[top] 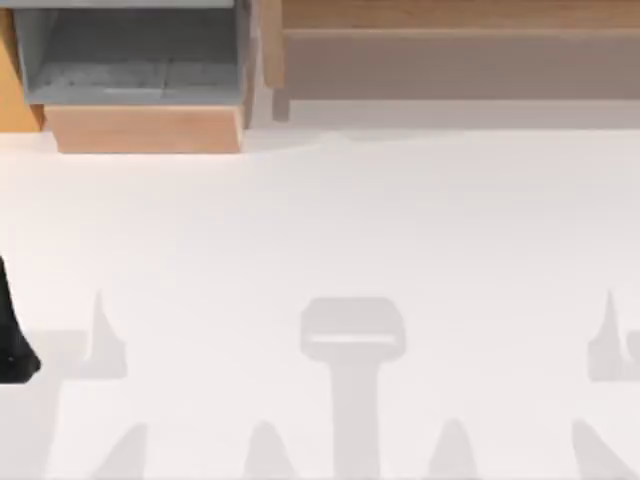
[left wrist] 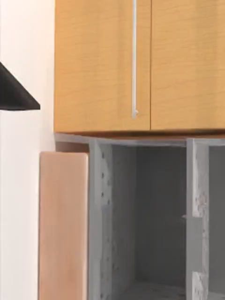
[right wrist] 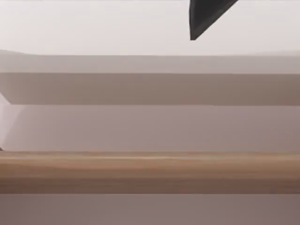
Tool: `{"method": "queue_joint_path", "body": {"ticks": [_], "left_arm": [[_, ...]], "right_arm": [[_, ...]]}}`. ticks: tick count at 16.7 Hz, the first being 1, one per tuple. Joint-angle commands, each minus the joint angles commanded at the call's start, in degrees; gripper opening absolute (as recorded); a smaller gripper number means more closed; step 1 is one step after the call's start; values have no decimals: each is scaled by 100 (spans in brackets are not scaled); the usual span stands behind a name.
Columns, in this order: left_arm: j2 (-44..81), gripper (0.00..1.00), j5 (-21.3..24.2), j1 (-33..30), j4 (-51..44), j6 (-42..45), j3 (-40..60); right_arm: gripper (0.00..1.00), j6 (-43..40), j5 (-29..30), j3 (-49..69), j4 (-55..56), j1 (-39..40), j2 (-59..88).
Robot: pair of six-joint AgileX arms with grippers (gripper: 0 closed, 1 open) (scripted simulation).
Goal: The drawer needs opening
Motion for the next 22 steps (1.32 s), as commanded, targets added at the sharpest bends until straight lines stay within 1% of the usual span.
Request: {"method": "queue_joint_path", "body": {"ticks": [3,6,9,17,20,22], "left_arm": [[76,100,-57,-47,61,5,48],[639,100,-414,-385,457,29,357],[1709,100,-963,-971,1095,48,854],[5361,100,-2649,-2771,3054,78,2378],[6286,100,-3111,-3197,3555,92,2769],[6604,100,-3289,-3351,3742,99,2914]], "right_arm": [[100,0,0,0,0,0,0],[100,0,0,0,0,0,0],[100,0,0,0,0,0,0],[100,0,0,0,0,0,0],[100,0,0,0,0,0,0],[100,0,0,0,0,0,0]]}}
